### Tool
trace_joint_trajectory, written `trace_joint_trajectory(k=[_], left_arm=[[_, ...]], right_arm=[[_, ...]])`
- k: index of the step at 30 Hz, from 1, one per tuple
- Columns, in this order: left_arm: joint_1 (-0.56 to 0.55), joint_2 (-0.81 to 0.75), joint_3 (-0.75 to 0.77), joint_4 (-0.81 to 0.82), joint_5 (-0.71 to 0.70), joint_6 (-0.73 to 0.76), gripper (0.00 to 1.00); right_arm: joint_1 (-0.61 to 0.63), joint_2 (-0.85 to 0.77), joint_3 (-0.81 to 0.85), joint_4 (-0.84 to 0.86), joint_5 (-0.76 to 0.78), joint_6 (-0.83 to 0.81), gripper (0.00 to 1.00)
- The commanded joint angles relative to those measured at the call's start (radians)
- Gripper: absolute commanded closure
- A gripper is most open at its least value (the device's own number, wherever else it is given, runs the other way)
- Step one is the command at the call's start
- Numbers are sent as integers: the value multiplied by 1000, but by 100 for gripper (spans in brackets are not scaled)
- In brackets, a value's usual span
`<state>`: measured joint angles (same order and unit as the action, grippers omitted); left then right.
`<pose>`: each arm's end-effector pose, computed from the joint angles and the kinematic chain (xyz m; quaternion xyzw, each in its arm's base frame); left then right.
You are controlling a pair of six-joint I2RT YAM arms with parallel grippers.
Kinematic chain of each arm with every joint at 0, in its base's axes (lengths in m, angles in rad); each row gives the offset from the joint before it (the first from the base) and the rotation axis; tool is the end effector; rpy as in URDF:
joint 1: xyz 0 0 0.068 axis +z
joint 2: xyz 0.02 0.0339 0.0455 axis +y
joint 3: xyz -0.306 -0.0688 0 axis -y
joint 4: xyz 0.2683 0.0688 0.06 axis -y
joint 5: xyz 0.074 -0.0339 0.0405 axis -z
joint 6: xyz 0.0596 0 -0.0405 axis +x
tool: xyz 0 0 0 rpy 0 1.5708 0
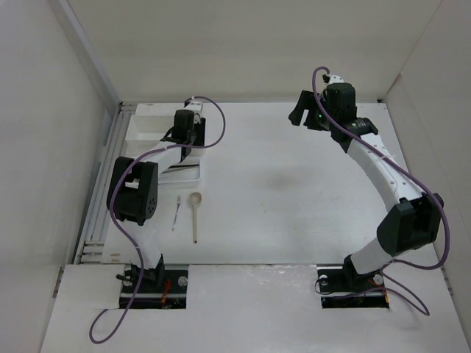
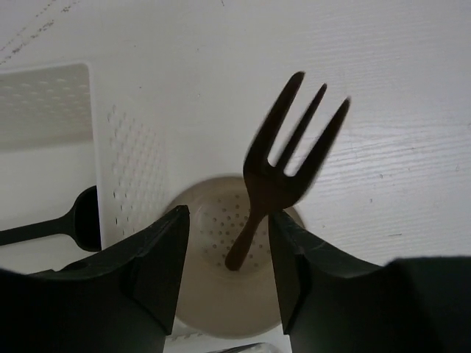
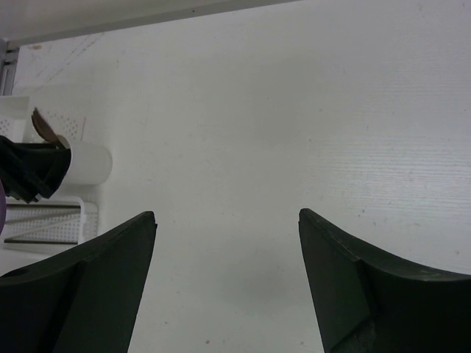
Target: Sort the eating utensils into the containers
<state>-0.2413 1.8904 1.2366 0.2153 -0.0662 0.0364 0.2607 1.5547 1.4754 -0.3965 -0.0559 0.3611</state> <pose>0.4733 -0.1124 0.2318 0.0992 0.8379 -0.0270 0.5361 0.3914 0.1079 0.3969 0.0283 0.8532 0.1819 0.4881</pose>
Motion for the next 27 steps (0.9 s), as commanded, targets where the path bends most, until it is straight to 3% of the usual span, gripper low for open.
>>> trace_joint_trajectory(k=[1,4,8,14,27], left_arm=[[-4,-34,-11,13,-17,-4,56],[-4,-43,-20,13,-17,-4,71],[-4,-63,-31,22,-17,-13,71],[-13,-102,-31,4,-17,-13,55],[-22,-218,-9,-85,-27,28,54]], right_arm=[[-6,-36,2,10,16,-11,17],[-6,-45,2,10,7,-11,17],[-6,-45,-7,10,7,-11,17],[-6,-54,-7,19,-4,-11,17],[-6,-133,-81,51,-33,-11,17]])
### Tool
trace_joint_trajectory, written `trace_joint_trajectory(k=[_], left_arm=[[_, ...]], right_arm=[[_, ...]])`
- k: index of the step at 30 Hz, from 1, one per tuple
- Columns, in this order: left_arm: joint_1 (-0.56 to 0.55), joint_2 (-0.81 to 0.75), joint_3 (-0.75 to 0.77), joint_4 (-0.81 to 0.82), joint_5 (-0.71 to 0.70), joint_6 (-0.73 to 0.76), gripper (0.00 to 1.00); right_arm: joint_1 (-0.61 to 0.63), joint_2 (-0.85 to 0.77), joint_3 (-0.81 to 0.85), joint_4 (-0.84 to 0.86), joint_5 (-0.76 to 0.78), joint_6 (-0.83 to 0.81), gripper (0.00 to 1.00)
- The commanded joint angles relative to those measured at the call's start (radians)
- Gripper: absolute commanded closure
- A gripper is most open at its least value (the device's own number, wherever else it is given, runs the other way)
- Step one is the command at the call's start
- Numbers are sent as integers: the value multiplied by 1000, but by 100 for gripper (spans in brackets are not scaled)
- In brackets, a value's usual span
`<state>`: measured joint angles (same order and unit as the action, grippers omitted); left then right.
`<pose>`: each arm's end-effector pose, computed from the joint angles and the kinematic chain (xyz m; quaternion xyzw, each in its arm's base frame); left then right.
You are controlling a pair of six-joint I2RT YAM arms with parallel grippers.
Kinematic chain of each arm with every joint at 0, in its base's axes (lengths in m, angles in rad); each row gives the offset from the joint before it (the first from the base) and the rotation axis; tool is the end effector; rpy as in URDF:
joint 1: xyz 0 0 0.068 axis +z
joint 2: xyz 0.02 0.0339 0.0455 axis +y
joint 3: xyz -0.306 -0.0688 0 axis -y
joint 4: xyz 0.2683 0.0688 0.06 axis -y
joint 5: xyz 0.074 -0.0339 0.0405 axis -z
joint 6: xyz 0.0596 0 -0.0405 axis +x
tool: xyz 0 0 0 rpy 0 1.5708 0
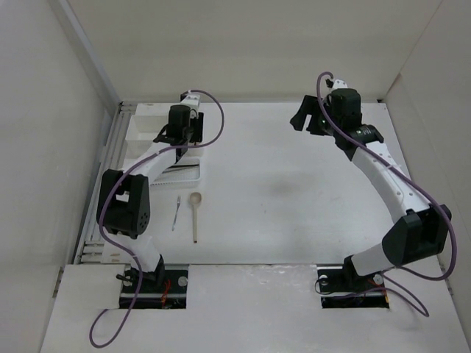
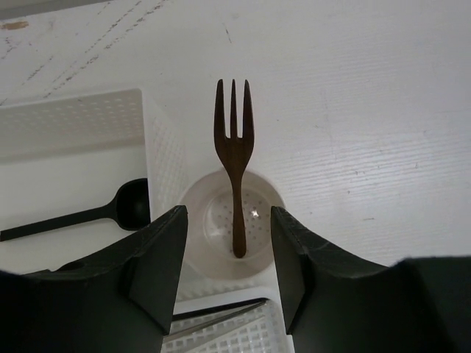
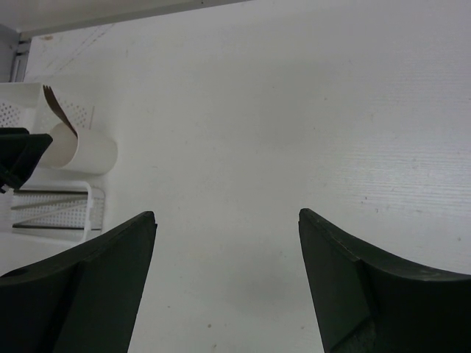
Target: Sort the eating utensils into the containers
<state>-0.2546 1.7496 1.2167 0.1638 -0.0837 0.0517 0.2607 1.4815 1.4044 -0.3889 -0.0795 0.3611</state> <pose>0.4468 -0.1111 0.2819 0.1023 0.8181 -0.0229 0.5654 0.3698 0.1036 0.3975 0.0219 0.8506 0.1926 0.4888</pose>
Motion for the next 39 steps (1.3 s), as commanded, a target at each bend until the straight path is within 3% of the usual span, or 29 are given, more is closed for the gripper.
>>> trace_joint_trajectory(k=[1,4,7,10,13,17,20,21,22,25,27,34,36,39], left_arm=[[-9,-102,10,-65,-10,23,54],[-41,-157,41,-139,-31,56,50],[-55,-245,52,-329,19,65,36],[-64,-324,34,-545,117,56,27],[-74,-398,-8,-671,168,28,26],[-74,-432,-71,-757,182,-10,31],[-83,-407,-82,-831,234,-32,47],[-83,-407,-82,-831,245,-32,47],[-83,-407,-82,-831,262,-23,54],[-95,-395,-82,-831,275,-23,54],[-124,-372,-82,-831,263,-23,44],[-98,-266,-17,-900,184,-202,43],[-40,-352,-40,-877,170,-303,43],[-40,-459,-117,-784,196,-323,39]], right_arm=[[-6,-69,-21,44,-9,-11,17],[3,-92,-39,44,-9,-11,17],[38,-113,-62,24,14,1,17],[102,-124,-78,-5,59,10,4],[170,-136,-120,-19,96,29,4],[231,-170,-174,-8,115,62,2],[271,-213,-199,-8,135,88,2],[281,-225,-217,-8,150,88,2],[281,-245,-228,-8,150,101,2],[313,-277,-257,-22,190,127,2],[336,-306,-268,-53,217,137,2],[345,-362,-286,-96,260,159,2],[345,-371,-286,-105,261,159,2],[345,-371,-286,-114,271,159,2]])
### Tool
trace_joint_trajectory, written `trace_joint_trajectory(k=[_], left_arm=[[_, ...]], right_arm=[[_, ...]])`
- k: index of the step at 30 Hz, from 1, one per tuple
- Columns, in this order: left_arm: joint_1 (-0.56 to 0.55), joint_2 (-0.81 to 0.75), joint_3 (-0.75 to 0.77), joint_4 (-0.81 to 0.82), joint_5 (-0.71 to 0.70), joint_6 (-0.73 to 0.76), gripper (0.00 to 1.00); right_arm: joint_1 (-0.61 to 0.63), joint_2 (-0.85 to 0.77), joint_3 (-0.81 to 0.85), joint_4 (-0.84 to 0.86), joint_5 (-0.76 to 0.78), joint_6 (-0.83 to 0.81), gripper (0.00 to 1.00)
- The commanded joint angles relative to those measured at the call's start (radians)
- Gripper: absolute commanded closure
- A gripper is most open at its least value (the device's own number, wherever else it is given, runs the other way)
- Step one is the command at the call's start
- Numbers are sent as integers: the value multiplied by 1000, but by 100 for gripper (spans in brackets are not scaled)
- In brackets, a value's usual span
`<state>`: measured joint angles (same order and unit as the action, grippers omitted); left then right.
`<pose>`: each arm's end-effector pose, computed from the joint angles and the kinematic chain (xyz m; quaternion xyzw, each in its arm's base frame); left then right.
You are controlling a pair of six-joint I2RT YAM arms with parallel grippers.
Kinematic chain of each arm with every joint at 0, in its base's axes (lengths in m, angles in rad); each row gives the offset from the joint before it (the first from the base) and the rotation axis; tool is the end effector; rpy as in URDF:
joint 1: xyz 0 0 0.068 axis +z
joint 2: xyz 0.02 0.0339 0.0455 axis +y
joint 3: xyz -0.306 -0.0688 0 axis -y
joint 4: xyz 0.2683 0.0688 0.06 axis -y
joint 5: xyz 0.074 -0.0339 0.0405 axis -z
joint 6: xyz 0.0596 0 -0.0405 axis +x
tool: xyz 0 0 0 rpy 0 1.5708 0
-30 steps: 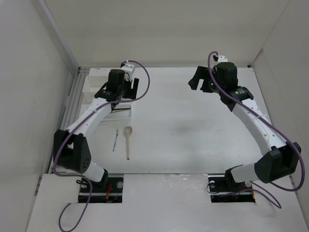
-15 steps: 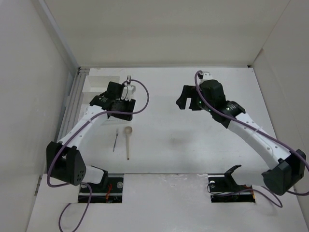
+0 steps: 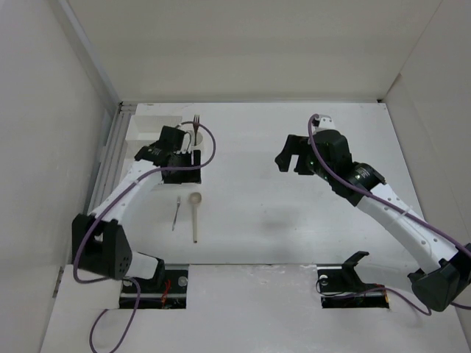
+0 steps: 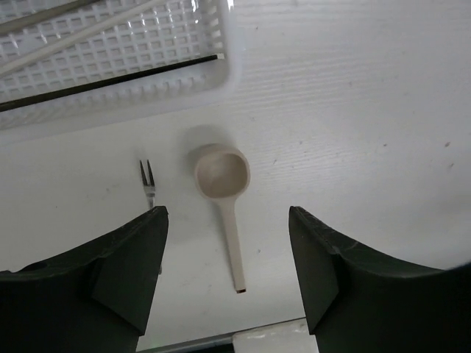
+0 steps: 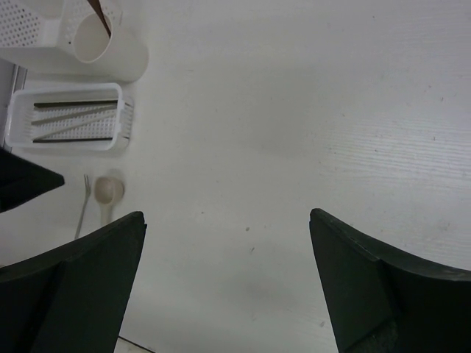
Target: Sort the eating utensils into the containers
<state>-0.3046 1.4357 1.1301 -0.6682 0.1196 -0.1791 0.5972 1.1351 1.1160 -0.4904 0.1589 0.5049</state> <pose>0.3104 -0.1050 0.2831 0.0774 0.9511 -0.1258 0.2713 0.2337 0.1475 0.3810 0.0005 0.8607 0.2058 0.4657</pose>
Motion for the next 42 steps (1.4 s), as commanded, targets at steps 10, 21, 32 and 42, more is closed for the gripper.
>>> trace_joint_trajectory(k=[10,21,32,42], left_arm=[[-120,-164,-263,-78,-15,-263,36],[-120,-95,-288,44,-49,-295,36],[-77,90,-288,99,-28,-306,57],[-68,112,-214,55,-6,-264,100]], right_arm=[[18,-6,-7,-42,24,15,2],[18,-17,-16,-42,36,-3,2],[-5,26,31,-51,56,-57,2],[-57,46,59,-51,37,-86,2]])
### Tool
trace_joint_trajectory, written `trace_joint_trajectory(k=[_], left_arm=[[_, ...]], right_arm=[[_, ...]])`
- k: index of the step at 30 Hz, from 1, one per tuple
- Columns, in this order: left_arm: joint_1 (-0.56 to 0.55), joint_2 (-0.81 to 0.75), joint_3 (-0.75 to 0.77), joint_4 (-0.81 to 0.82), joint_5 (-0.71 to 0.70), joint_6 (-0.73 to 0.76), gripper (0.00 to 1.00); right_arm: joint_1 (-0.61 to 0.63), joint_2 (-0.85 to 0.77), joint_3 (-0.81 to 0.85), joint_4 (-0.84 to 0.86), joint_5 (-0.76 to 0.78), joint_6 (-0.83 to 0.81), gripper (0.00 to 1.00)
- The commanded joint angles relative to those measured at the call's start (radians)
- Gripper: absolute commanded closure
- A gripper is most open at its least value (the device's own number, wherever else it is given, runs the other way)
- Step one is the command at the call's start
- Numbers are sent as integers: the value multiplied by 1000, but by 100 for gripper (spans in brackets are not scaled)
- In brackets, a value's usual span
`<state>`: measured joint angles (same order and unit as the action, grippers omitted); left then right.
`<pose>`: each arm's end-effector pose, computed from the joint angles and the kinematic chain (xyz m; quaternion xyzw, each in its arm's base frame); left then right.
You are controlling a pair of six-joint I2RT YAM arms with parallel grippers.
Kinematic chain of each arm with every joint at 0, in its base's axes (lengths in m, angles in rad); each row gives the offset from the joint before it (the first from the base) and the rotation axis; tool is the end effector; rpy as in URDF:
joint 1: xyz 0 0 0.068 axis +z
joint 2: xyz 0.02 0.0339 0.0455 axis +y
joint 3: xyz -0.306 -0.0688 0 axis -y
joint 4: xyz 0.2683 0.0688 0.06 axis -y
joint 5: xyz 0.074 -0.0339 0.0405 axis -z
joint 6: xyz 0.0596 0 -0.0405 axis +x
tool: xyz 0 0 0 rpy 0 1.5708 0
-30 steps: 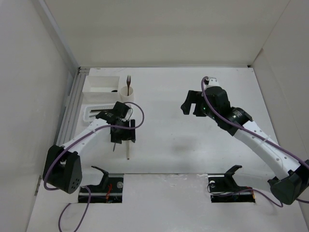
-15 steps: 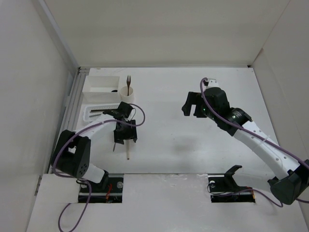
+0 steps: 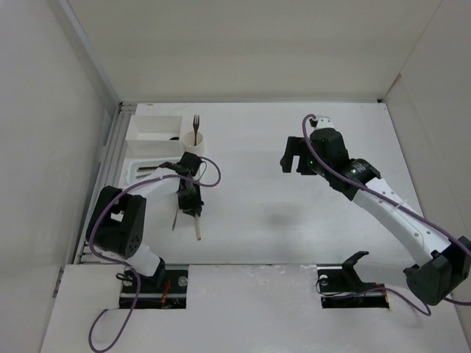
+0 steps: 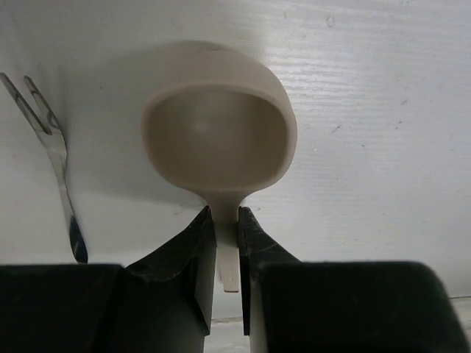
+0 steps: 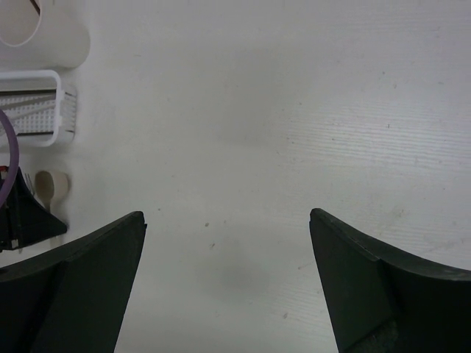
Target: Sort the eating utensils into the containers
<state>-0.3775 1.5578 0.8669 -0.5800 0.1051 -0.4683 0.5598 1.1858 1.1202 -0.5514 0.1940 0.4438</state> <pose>0.2769 -0.1165 0.1674 -0.0370 0.9868 -0.1086 0.1147 0.2474 0.1415 0.3627 -0.0069 0.8853 0.1443 0.4419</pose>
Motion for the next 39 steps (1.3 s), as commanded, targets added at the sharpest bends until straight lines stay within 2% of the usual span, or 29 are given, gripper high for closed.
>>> trace_joint_trajectory(k=[1,4,6,8,9,11,12,13,16,17,19,21,23,26,31,35,39], left_arm=[[-9,-37,67,-59,21,40,100],[-52,-76,199,-99,30,103,100],[-90,-110,336,-100,41,230,100],[-124,-169,401,-63,62,345,100],[-135,-195,414,25,99,496,100],[-135,-260,414,132,99,690,100],[-101,-277,400,248,76,802,100],[-77,-291,367,303,64,1041,100],[69,-315,302,498,88,1371,100],[118,-306,291,512,129,1571,100],[260,-244,316,481,214,1712,100],[337,-161,452,403,316,1839,100],[422,-4,635,251,353,1913,100],[478,141,741,204,354,2058,100],[488,226,725,292,300,2179,100],[488,291,735,256,282,2188,100],[470,309,676,379,272,2176,97]], right_arm=[[-20,4,55,19,2,-25,2],[-29,17,73,42,-16,-37,2],[-40,41,101,70,-27,-59,2],[-50,82,121,90,-41,-72,2],[-51,98,133,111,-53,-86,2],[-60,150,174,133,-67,-100,2],[-60,169,190,157,-80,-112,2],[-70,185,220,169,-94,-113,2],[-89,245,263,212,-134,-131,2],[-98,258,288,222,-143,-131,2],[-98,293,308,240,-157,-142,2],[-109,314,322,252,-166,-151,2],[-118,345,346,252,-175,-151,2],[-132,373,378,252,-185,-160,2],[-163,417,418,243,-203,-160,2],[-181,451,440,234,-212,-160,2],[-199,491,470,234,-232,-160,2]])
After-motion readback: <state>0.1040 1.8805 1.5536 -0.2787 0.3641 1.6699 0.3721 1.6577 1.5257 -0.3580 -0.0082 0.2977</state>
